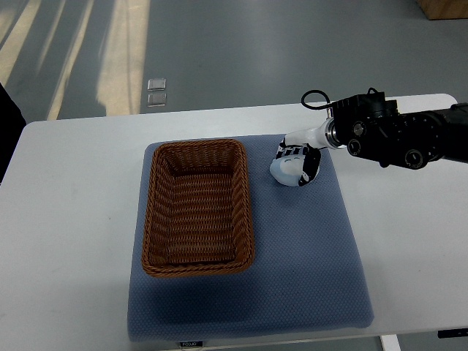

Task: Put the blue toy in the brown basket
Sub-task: 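Close the right hand fingers around the white egg-shaped toy, then lift the toy with the right hand and carry it over the basket, then lower the toy into the basket and open the right hand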

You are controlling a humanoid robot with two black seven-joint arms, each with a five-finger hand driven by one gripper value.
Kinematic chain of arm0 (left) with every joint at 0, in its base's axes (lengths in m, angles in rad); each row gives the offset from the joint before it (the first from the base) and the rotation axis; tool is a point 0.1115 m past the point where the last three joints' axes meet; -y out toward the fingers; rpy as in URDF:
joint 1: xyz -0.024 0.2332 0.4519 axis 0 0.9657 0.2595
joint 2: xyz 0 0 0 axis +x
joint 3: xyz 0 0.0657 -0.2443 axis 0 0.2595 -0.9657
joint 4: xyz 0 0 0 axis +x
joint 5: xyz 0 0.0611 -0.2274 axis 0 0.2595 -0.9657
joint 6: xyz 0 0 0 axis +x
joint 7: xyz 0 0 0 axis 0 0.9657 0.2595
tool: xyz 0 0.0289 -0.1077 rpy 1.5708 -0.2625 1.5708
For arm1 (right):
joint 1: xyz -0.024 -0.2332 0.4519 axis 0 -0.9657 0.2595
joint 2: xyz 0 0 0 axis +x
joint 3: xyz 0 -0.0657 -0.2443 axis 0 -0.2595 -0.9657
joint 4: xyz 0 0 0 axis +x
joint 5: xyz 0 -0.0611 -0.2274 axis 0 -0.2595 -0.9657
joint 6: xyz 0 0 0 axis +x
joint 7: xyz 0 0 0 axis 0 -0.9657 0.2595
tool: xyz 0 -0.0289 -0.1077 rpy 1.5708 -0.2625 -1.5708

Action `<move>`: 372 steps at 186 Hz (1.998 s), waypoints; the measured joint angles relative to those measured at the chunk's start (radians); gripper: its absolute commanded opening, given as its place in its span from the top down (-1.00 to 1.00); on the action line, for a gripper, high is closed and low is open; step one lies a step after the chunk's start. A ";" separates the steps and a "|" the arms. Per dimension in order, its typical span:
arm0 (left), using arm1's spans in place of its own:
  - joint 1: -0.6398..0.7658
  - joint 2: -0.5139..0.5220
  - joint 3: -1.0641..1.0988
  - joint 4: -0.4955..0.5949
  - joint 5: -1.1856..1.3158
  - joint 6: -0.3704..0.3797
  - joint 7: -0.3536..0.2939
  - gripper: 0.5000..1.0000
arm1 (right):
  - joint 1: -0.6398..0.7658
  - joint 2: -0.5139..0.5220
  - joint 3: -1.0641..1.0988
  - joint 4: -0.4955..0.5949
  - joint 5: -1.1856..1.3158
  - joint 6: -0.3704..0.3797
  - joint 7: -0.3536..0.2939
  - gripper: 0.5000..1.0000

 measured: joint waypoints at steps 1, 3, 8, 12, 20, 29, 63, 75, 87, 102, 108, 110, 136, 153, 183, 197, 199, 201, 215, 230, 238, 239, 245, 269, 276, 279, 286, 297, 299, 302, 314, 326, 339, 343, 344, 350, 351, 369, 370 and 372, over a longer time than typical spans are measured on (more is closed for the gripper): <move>0.000 0.000 0.000 0.000 0.000 0.000 0.000 -1.00 | 0.000 0.000 0.000 0.000 0.000 0.000 0.000 0.10; 0.000 0.000 0.000 0.000 0.000 0.000 0.000 -1.00 | 0.000 0.000 0.000 0.000 -0.001 0.000 0.000 0.15; 0.000 0.000 0.000 0.000 0.000 0.000 0.000 -1.00 | 0.000 0.000 0.000 0.000 -0.002 0.002 0.000 0.29; 0.000 0.000 0.000 0.000 0.000 0.000 0.000 -1.00 | 0.000 0.000 0.000 0.000 -0.003 0.004 0.000 0.38; 0.000 0.000 0.000 0.000 0.000 0.000 0.000 -1.00 | 0.000 0.001 0.000 0.000 -0.003 0.007 0.000 0.57; 0.000 0.000 0.000 0.000 0.000 0.000 0.000 -1.00 | 0.000 0.003 0.000 0.001 -0.004 0.010 0.001 0.89; 0.000 0.000 0.000 0.000 0.000 0.000 0.000 -1.00 | 0.000 0.000 0.000 0.001 -0.005 0.028 0.001 1.00; 0.000 0.000 0.000 0.000 0.000 0.000 0.000 -1.00 | 0.006 -0.006 0.000 0.001 -0.005 0.034 0.002 1.00; 0.000 0.000 0.000 0.000 0.000 0.000 0.000 -1.00 | 0.011 -0.013 0.000 0.001 -0.004 0.037 0.004 1.00; 0.000 0.000 0.000 0.000 0.000 0.000 0.000 -1.00 | 0.026 -0.027 0.002 0.001 0.000 0.040 0.007 1.00; 0.000 0.000 0.000 0.000 0.000 0.000 0.000 -1.00 | 0.036 -0.035 0.005 0.001 0.001 0.044 0.008 1.00; 0.000 0.000 0.000 0.000 0.000 0.000 0.000 -1.00 | 0.039 -0.036 0.005 0.001 0.002 0.046 0.008 1.00; 0.000 0.000 0.000 0.000 0.000 0.000 0.000 -1.00 | 0.078 -0.057 0.016 0.001 0.004 0.070 0.010 1.00; 0.000 0.000 0.000 0.000 0.000 0.000 0.000 -1.00 | 0.110 -0.067 0.019 0.001 0.008 0.076 0.012 1.00; 0.000 0.000 0.000 0.000 0.000 0.000 0.000 -1.00 | 0.157 -0.063 0.029 0.002 0.011 0.076 0.025 1.00; 0.000 0.000 0.000 0.000 0.000 0.000 0.000 -1.00 | 0.168 -0.054 0.054 0.005 0.011 0.078 0.027 1.00; 0.000 0.000 0.000 0.000 0.000 0.000 0.000 -1.00 | 0.169 -0.053 0.058 0.005 0.011 0.078 0.027 1.00; 0.000 0.000 0.000 0.000 0.000 0.000 0.000 -1.00 | 0.169 -0.051 0.063 0.005 0.011 0.078 0.027 1.00; 0.000 0.000 0.000 0.000 0.000 0.000 0.000 -1.00 | 0.176 -0.031 0.091 0.006 0.011 0.081 0.027 1.00; 0.000 0.000 0.000 0.000 0.000 0.000 0.000 -1.00 | 0.188 0.023 0.114 0.006 0.012 0.081 0.028 1.00; 0.000 0.000 0.000 0.000 0.000 0.000 0.000 -1.00 | 0.192 0.047 0.121 0.005 0.013 0.078 0.028 1.00; 0.000 0.000 0.000 0.000 0.000 0.000 0.000 -1.00 | 0.193 0.053 0.123 0.005 0.013 0.077 0.028 1.00; 0.000 0.000 0.000 0.000 0.000 0.000 0.000 -1.00 | 0.194 0.071 0.128 0.004 0.014 0.075 0.028 1.00; 0.000 0.000 0.000 0.000 0.000 0.000 0.000 -1.00 | 0.193 0.141 0.140 0.001 0.013 0.067 0.028 1.00; 0.000 0.000 0.000 0.000 0.000 0.000 0.000 -1.00 | 0.191 0.160 0.141 0.000 0.013 0.066 0.028 1.00; 0.000 0.000 0.000 0.000 0.000 0.000 0.000 -1.00 | 0.189 0.167 0.141 0.000 0.012 0.065 0.028 1.00; 0.000 0.000 0.000 0.000 0.000 0.000 0.000 -1.00 | 0.186 0.185 0.142 0.000 0.012 0.064 0.028 1.00; 0.000 0.000 0.000 0.000 0.000 0.000 0.000 -1.00 | 0.178 0.210 0.143 0.000 0.010 0.061 0.028 1.00; 0.000 0.000 0.000 0.000 0.000 0.000 0.000 -1.00 | 0.175 0.216 0.144 0.000 0.010 0.060 0.028 1.00; 0.000 0.000 0.000 0.000 0.000 0.000 0.000 -1.00 | 0.171 0.223 0.144 -0.001 0.009 0.059 0.028 1.00; 0.000 0.000 0.000 0.000 0.000 0.000 0.000 -1.00 | 0.154 0.248 0.144 -0.003 0.004 0.058 0.028 1.00; 0.000 0.000 0.000 0.000 0.000 0.000 0.000 -1.00 | 0.133 0.269 0.143 -0.016 -0.001 0.057 0.027 1.00; 0.000 0.000 0.000 0.000 0.000 0.000 0.000 -1.00 | 0.114 0.279 0.142 -0.032 -0.003 0.057 0.026 1.00; 0.000 0.000 0.000 0.000 0.000 0.000 0.000 -1.00 | 0.109 0.281 0.141 -0.037 -0.003 0.057 0.026 1.00; 0.000 0.000 0.000 0.000 0.000 0.000 0.000 -1.00 | 0.108 0.281 0.141 -0.038 -0.003 0.057 0.026 1.00; 0.000 0.000 0.000 0.000 0.000 0.000 0.000 -1.00 | 0.103 0.282 0.141 -0.043 -0.004 0.057 0.026 1.00; 0.000 0.000 0.000 0.000 0.000 0.000 0.000 -1.00 | 0.102 0.282 0.141 -0.043 -0.004 0.057 0.026 1.00; 0.000 0.000 0.000 0.000 0.000 0.000 0.000 -1.00 | 0.094 0.283 0.141 -0.050 -0.004 0.054 0.026 0.52; 0.000 0.000 0.000 0.000 0.000 0.000 0.000 -1.00 | 0.094 0.283 0.141 -0.050 -0.004 0.054 0.026 0.43; 0.000 0.000 0.000 0.000 0.000 0.000 0.000 -1.00 | 0.093 0.283 0.141 -0.050 -0.004 0.053 0.026 0.31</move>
